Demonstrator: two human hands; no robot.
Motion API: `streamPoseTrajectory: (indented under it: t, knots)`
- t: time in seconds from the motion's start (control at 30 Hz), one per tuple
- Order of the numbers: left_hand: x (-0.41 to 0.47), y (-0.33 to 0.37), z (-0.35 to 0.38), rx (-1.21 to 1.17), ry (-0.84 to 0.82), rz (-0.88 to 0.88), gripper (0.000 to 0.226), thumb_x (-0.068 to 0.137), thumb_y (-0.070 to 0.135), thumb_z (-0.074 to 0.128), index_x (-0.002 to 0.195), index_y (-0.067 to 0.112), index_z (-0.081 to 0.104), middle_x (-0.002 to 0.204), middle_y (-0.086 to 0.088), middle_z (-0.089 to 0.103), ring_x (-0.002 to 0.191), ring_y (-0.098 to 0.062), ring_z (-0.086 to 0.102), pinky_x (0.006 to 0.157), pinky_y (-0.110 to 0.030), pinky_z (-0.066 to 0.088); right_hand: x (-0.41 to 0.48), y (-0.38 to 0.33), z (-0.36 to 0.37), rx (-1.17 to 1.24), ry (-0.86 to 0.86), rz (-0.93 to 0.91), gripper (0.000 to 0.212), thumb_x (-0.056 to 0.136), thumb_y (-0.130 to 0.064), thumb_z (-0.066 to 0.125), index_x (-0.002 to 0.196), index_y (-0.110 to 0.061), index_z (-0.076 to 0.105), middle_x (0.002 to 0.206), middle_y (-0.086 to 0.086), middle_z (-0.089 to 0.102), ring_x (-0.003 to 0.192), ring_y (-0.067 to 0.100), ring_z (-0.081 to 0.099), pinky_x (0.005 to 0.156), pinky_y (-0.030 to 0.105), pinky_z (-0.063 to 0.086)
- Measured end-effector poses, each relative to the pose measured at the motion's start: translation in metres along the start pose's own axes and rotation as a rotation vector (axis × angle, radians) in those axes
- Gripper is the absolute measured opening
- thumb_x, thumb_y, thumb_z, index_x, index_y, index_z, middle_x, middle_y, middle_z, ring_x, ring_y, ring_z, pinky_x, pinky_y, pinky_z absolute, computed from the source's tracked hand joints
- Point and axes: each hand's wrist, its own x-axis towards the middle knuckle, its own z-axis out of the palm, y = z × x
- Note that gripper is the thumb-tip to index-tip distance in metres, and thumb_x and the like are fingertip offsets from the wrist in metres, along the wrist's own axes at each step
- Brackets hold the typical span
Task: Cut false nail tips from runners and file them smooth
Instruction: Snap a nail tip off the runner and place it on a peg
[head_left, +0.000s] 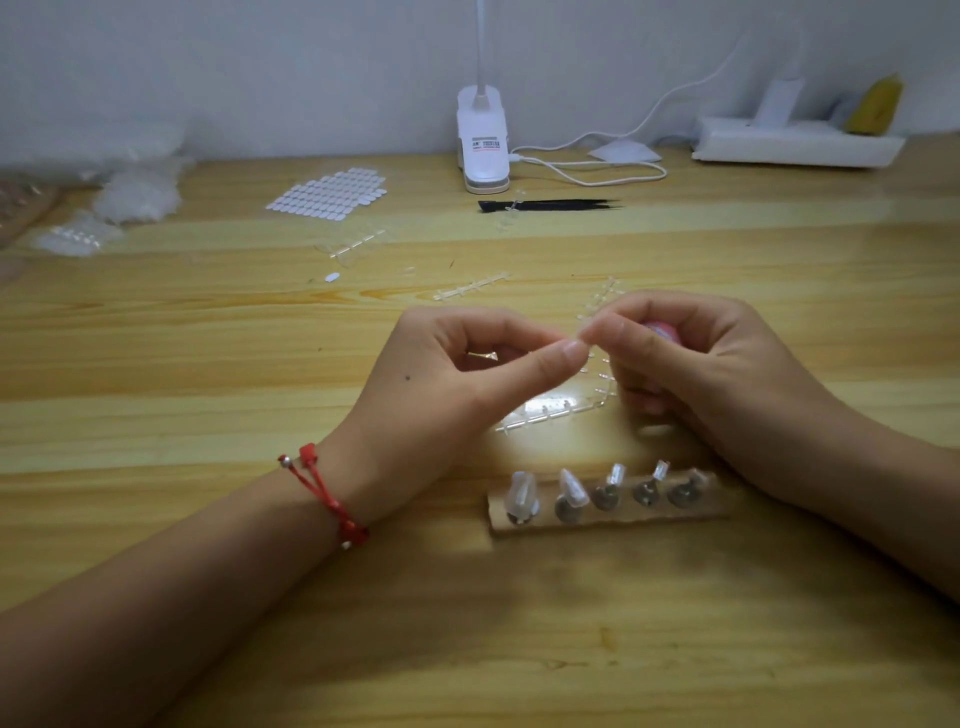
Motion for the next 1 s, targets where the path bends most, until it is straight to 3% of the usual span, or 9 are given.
streamPoseTrajectory:
  t: [0.07, 0.2, 0.33, 0.43, 0.53, 0.63, 0.83, 1.0]
  knots:
    - [-0.001, -0.003, 0.0, 0.069, -0.018, 0.017, 0.013, 0.072, 0.03, 0.073, 0.074, 0.017, 0.074, 0.059, -0.012, 0.063, 0.054, -0.008, 0.05, 0.054, -0.018, 0.038, -0.001, -0.002, 0.002, -0.003, -0.005, 0.017, 0.022, 0.069, -0.047, 0.073, 0.07, -0.025, 0.073, 0.058, 0.004, 0.034, 0.052, 0.013, 0.029, 0.047, 0.023, 0.024]
    - [-0.001, 0.0, -0.002, 0.301, 0.06, 0.203, 0.017, 0.075, 0.031, 0.078, 0.081, 0.019, 0.066, 0.063, 0.011, 0.04, 0.045, -0.006, 0.032, 0.046, -0.015, 0.027, -0.002, -0.005, 0.004, 0.0, -0.036, 0.046, 0.023, 0.07, -0.048, 0.067, 0.067, -0.026, 0.072, 0.062, 0.01, 0.026, 0.057, 0.021, 0.021, 0.047, 0.026, 0.021]
    - [0.0, 0.007, -0.005, 0.519, 0.028, 0.374, 0.018, 0.078, 0.028, 0.075, 0.093, 0.018, 0.071, 0.071, 0.005, 0.045, 0.046, -0.01, 0.038, 0.052, -0.013, 0.029, -0.003, -0.004, 0.003, -0.023, -0.068, 0.043, 0.02, 0.074, -0.045, 0.07, 0.067, -0.026, 0.072, 0.06, 0.009, 0.029, 0.054, 0.02, 0.023, 0.046, 0.027, 0.022]
    - [-0.001, 0.013, -0.009, 0.481, 0.006, 0.347, 0.02, 0.075, 0.03, 0.077, 0.091, 0.019, 0.073, 0.072, 0.003, 0.049, 0.049, -0.011, 0.039, 0.052, -0.015, 0.029, -0.001, -0.003, 0.0, 0.081, -0.047, 0.055, 0.024, 0.075, -0.048, 0.071, 0.073, -0.025, 0.075, 0.061, 0.008, 0.032, 0.052, 0.014, 0.025, 0.044, 0.022, 0.022]
    - [-0.007, 0.019, -0.015, 0.383, -0.187, 0.275, 0.024, 0.072, 0.036, 0.078, 0.092, 0.024, 0.075, 0.073, 0.006, 0.052, 0.058, -0.014, 0.042, 0.053, -0.023, 0.035, 0.003, -0.004, -0.004, 0.233, 0.033, 0.091, 0.024, 0.075, -0.042, 0.064, 0.075, -0.022, 0.077, 0.06, -0.008, 0.044, 0.046, 0.005, 0.03, 0.04, 0.015, 0.025]
    - [-0.014, 0.019, -0.011, 0.399, -0.319, 0.209, 0.022, 0.068, 0.035, 0.081, 0.088, 0.028, 0.076, 0.07, 0.009, 0.053, 0.066, -0.014, 0.046, 0.061, -0.018, 0.035, 0.004, -0.003, -0.006, 0.24, 0.047, 0.102, 0.024, 0.074, -0.041, 0.062, 0.073, -0.021, 0.076, 0.06, -0.009, 0.043, 0.046, 0.005, 0.029, 0.04, 0.016, 0.023]
    - [-0.015, 0.017, -0.005, 0.415, -0.309, 0.157, 0.017, 0.069, 0.037, 0.078, 0.085, 0.032, 0.076, 0.069, 0.011, 0.053, 0.069, -0.012, 0.047, 0.065, -0.012, 0.033, 0.003, -0.004, -0.006, 0.209, 0.053, 0.106, 0.023, 0.074, -0.04, 0.063, 0.072, -0.021, 0.075, 0.061, -0.008, 0.043, 0.047, 0.006, 0.028, 0.041, 0.017, 0.023]
    - [-0.017, 0.016, -0.003, 0.414, -0.331, 0.115, 0.016, 0.067, 0.037, 0.078, 0.083, 0.034, 0.075, 0.07, 0.012, 0.052, 0.07, -0.013, 0.048, 0.064, -0.014, 0.035, 0.003, -0.004, -0.005, 0.206, 0.058, 0.103, 0.023, 0.074, -0.04, 0.063, 0.071, -0.021, 0.075, 0.061, -0.008, 0.043, 0.047, 0.006, 0.028, 0.041, 0.017, 0.022]
